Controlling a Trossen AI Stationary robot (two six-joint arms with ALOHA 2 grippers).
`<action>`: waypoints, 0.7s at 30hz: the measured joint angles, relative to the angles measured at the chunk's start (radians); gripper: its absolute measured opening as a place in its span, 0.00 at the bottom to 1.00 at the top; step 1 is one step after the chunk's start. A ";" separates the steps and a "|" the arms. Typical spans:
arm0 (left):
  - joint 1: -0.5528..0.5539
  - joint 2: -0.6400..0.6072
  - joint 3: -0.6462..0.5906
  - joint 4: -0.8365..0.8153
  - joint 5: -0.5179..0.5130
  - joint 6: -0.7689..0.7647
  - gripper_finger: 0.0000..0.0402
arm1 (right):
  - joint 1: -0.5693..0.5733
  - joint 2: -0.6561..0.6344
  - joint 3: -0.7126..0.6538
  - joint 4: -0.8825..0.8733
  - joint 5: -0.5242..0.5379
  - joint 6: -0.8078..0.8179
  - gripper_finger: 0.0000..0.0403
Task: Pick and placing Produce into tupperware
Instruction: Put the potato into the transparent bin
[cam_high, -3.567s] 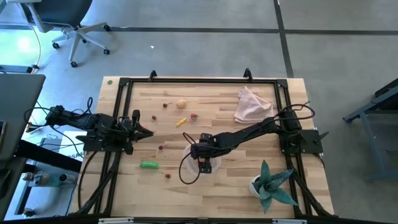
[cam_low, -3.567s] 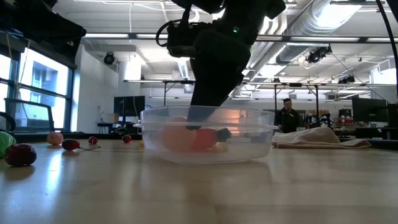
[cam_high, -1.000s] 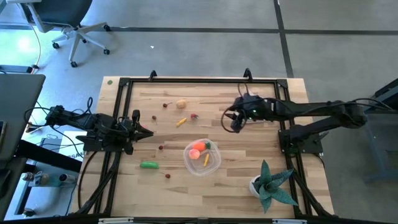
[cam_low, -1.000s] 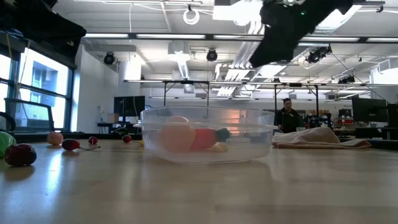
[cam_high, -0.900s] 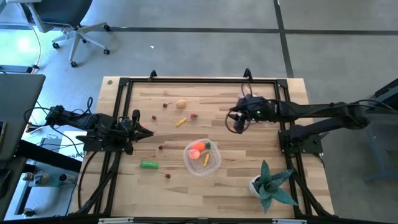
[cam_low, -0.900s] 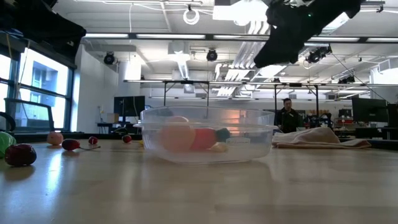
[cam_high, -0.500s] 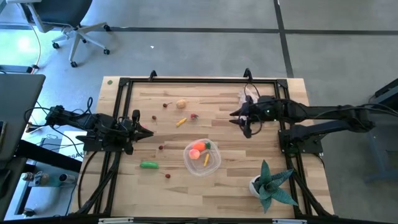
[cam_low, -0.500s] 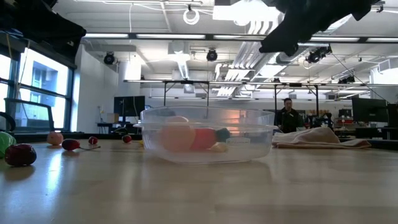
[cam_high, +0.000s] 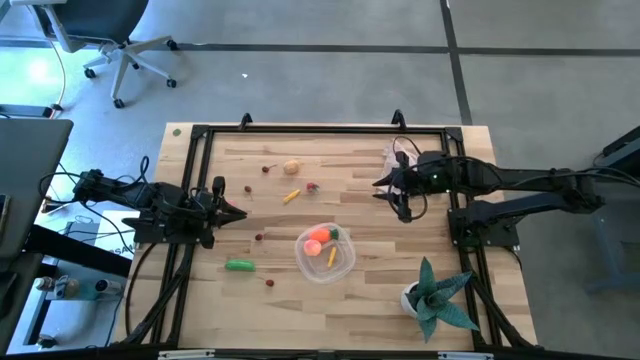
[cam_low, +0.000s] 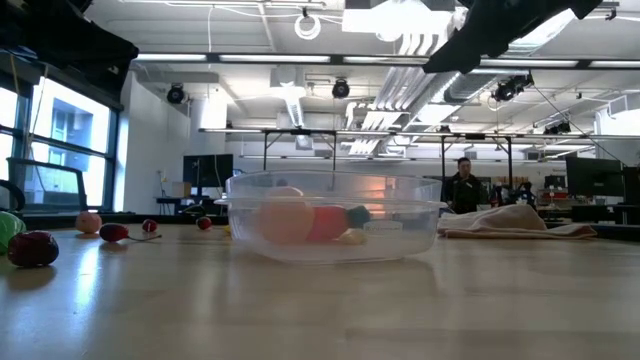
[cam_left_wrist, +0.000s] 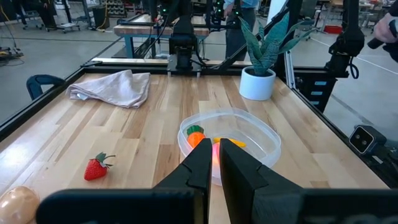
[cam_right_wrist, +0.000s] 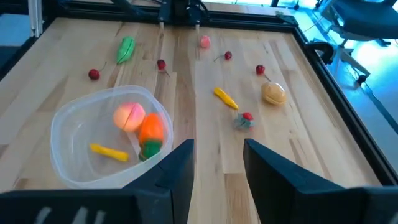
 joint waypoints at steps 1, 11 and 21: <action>0.000 0.000 0.000 0.000 0.000 0.000 0.05 | 0.000 0.000 0.000 0.001 0.000 0.000 0.32; 0.000 0.000 0.000 0.000 0.000 0.000 0.05 | -0.013 0.000 0.000 -0.037 0.076 0.008 0.30; 0.000 0.000 0.000 0.000 0.000 0.000 0.05 | -0.029 0.000 0.000 -0.098 -0.105 0.085 0.12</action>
